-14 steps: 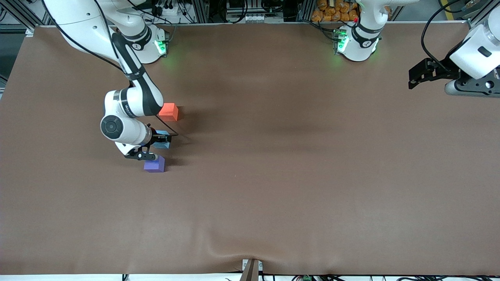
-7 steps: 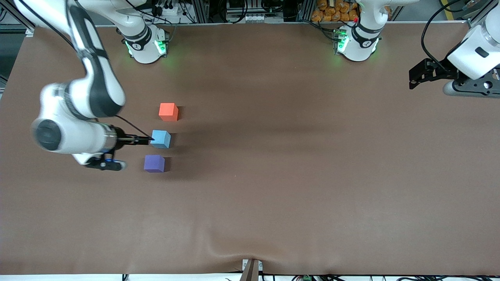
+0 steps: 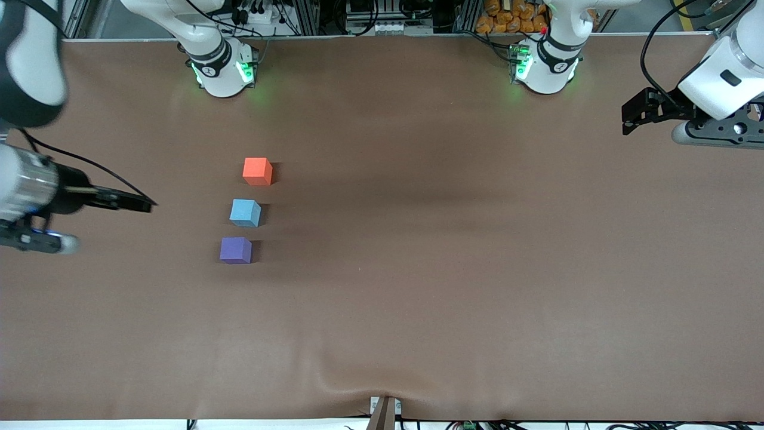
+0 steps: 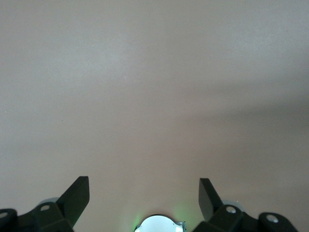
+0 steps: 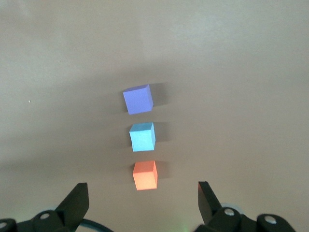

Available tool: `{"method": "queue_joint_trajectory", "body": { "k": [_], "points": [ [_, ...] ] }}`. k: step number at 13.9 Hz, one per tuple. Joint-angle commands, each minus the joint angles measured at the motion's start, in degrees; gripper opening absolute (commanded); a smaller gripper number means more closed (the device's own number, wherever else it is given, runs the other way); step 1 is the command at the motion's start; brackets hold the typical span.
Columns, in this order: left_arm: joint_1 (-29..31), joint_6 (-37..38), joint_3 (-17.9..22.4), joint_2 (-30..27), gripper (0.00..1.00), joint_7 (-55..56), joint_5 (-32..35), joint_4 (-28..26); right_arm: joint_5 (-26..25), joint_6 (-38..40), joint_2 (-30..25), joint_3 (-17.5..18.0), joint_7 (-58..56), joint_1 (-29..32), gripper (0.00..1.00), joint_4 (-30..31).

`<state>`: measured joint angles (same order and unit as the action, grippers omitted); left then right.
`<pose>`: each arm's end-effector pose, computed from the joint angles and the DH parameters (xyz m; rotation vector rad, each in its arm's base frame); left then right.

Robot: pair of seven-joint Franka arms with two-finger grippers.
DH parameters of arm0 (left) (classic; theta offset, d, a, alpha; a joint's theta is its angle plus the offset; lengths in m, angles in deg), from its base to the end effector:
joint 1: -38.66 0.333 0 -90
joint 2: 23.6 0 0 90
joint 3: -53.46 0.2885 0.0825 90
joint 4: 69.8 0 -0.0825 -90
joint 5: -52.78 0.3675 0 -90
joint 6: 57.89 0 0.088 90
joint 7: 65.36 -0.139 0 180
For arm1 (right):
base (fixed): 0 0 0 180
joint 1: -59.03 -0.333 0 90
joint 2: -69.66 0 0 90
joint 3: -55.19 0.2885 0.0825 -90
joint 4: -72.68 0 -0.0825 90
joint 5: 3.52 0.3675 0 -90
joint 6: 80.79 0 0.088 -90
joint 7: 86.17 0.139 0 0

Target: Place blue block between orange and purple blocks

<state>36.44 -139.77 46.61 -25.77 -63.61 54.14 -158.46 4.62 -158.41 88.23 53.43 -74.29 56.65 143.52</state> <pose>0.5039 -0.0779 0.5836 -3.0976 0.1940 0.1207 0.5941 0.0310 0.5139 -3.0032 0.2707 0.3311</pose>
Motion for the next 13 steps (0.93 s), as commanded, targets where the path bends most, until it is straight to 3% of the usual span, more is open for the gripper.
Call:
{"method": "queue_joint_trajectory", "body": {
  "k": [1,2,4,8,10,13],
  "points": [
    [0.1,1.3,-0.5,0.1,1.0,-0.3,1.3,1.0,5.4,7.4,-0.7,1.6,-0.4,3.6,1.0,-4.0],
    [0.1,1.3,-0.5,0.2,1.0,-0.1,1.3,0.9,4.6,5.8,-1.9,1.4,-0.6,3.3,1.0,-4.1],
    [0.0,1.3,-0.5,0.4,1.0,0.1,1.4,0.8,-3.2,3.5,-6.8,1.7,-0.4,-0.6,1.0,-2.1],
    [0.1,1.3,-0.5,0.3,1.0,0.0,1.4,0.9,-4.6,-7.7,-20.5,1.9,-2.5,-0.3,1.0,17.5],
    [0.1,1.3,-0.5,0.3,1.0,-0.1,1.3,1.0,-4.6,-7.6,-21.0,4.1,-3.7,2.1,1.0,17.8],
    [0.1,1.3,-0.5,0.4,1.0,0.0,1.4,1.0,-4.9,-7.4,-21.3,4.4,-4.1,2.1,1.0,17.6]
  ]
}}
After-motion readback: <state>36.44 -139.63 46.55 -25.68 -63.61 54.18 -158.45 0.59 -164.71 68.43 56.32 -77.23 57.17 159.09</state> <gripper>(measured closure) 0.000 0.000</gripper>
